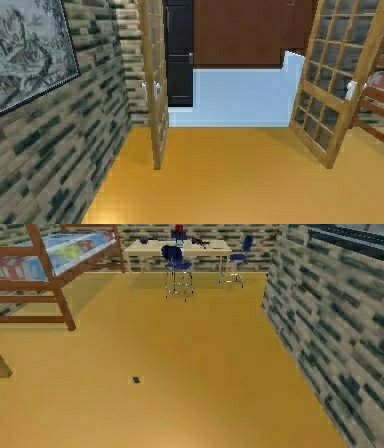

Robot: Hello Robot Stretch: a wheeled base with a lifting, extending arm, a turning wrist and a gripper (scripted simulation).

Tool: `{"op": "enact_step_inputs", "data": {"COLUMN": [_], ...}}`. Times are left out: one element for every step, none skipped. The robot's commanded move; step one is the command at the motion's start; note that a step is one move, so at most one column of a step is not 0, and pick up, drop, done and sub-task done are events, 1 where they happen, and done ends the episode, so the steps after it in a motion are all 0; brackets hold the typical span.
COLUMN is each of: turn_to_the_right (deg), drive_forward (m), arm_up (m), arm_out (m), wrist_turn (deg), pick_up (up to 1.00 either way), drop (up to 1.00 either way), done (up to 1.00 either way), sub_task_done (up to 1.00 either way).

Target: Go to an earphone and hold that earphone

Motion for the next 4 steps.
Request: {"op": "enact_step_inputs", "data": {"turn_to_the_right": [45.0, 6.0, 0.0, 45.0], "drive_forward": [0.00, 0.00, 0.10, 0.00], "arm_up": [0.00, 0.00, 0.00, 0.00], "arm_out": [0.00, 0.00, 0.00, 0.00], "wrist_turn": [0.0, 0.0, 0.0, 0.0], "pick_up": [0.00, 0.00, 0.00, 0.00], "drop": [0.00, 0.00, 0.00, 0.00], "done": [0.00, 0.00, 0.00, 0.00], "sub_task_done": [0.00, 0.00, 0.00, 0.00]}}
